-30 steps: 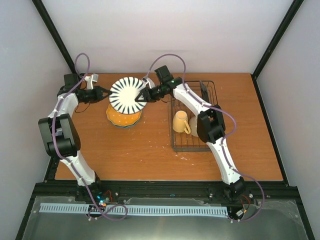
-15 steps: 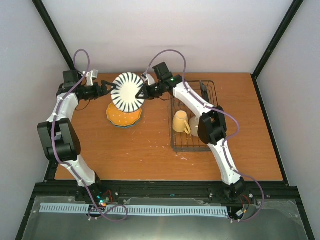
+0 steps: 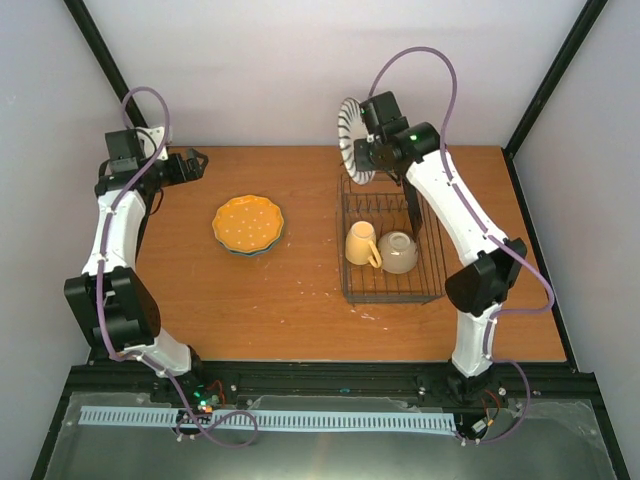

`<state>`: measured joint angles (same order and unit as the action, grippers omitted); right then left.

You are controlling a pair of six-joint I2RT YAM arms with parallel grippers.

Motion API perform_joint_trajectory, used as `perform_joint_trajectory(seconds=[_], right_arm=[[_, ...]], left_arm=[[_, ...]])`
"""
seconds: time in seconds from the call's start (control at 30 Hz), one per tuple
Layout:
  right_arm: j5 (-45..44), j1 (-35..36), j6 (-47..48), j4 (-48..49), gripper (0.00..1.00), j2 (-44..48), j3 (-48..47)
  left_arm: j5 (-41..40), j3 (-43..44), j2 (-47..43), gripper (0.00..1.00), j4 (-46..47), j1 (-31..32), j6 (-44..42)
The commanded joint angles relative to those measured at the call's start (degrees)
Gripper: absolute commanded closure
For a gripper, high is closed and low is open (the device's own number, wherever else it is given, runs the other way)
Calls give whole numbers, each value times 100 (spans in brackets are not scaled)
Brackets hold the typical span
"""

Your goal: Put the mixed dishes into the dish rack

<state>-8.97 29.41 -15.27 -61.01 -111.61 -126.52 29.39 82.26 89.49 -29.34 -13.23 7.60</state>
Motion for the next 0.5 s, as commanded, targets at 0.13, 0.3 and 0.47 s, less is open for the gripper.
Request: perform_joint_trajectory(seconds=[0.13,0.3,0.47], right_arm=[[-1228,-45,-133,-784,97,-92,676],[-1513,-109,-86,-1024,97,-192,671],[-1614,-294,-128,-1093,97,-163,758]], left_arm=[[-341,-219,-164,0,-99,-16,-184],[-407,-325,-234,0,-124,-13,-233],[-401,-417,-278,0,-82,-14,-200]])
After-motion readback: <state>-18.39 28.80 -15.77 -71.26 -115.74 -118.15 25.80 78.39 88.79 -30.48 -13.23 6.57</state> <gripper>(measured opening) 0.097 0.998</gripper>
